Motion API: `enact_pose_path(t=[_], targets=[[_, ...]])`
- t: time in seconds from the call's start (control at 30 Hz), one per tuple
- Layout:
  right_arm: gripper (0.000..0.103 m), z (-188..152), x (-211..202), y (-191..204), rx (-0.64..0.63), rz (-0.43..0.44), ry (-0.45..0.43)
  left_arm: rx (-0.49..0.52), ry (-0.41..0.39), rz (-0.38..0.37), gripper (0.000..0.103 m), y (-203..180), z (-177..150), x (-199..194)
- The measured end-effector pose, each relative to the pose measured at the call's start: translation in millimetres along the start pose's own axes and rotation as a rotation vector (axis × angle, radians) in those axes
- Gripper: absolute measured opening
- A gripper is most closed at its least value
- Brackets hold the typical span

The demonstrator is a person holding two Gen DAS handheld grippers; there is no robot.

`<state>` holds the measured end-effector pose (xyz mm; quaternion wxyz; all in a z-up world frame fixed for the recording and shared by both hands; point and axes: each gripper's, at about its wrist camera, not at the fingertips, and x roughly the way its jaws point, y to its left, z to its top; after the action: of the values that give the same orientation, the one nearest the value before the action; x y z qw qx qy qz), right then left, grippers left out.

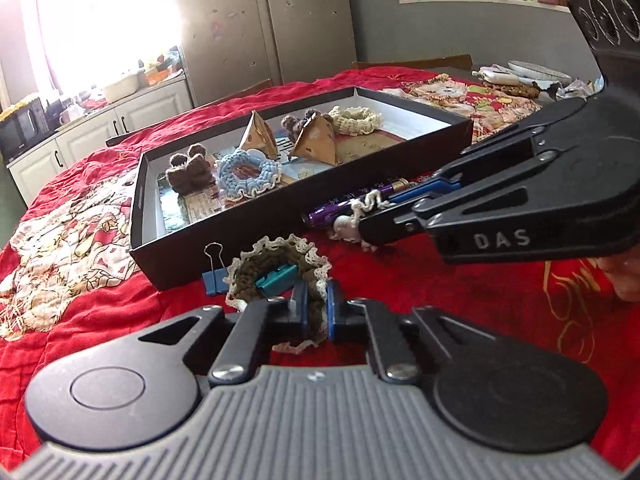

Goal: Organize objects
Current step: 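Carry the brown scrunchie over the box while the right gripper carries the lace scrunchie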

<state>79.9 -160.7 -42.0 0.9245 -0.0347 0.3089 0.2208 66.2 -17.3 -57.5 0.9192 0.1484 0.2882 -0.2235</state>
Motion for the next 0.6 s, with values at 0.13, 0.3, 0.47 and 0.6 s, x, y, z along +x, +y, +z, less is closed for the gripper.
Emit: enact_pose_path(t=[0.13,0.3,0.47,0.6], targets=[[0.010,1,-10,-5,0.034,0.030,-0.015,-0.008,-0.021,-0.013,0.010,2,2,-10],[0.010,4,-26,-4,0.029,0.052,-0.046,-0.038,-0.057,-0.028,0.010,7,10,-23],[0.010,10,-46,-6,0.031,0.061,-0.092,-0.070,-0.098,-0.039,0.010,15,20,-37],[0.010,16,-58,-11,0.048,0.063,-0.128,-0.070,-0.131,-0.035,0.010,18,29,-46]])
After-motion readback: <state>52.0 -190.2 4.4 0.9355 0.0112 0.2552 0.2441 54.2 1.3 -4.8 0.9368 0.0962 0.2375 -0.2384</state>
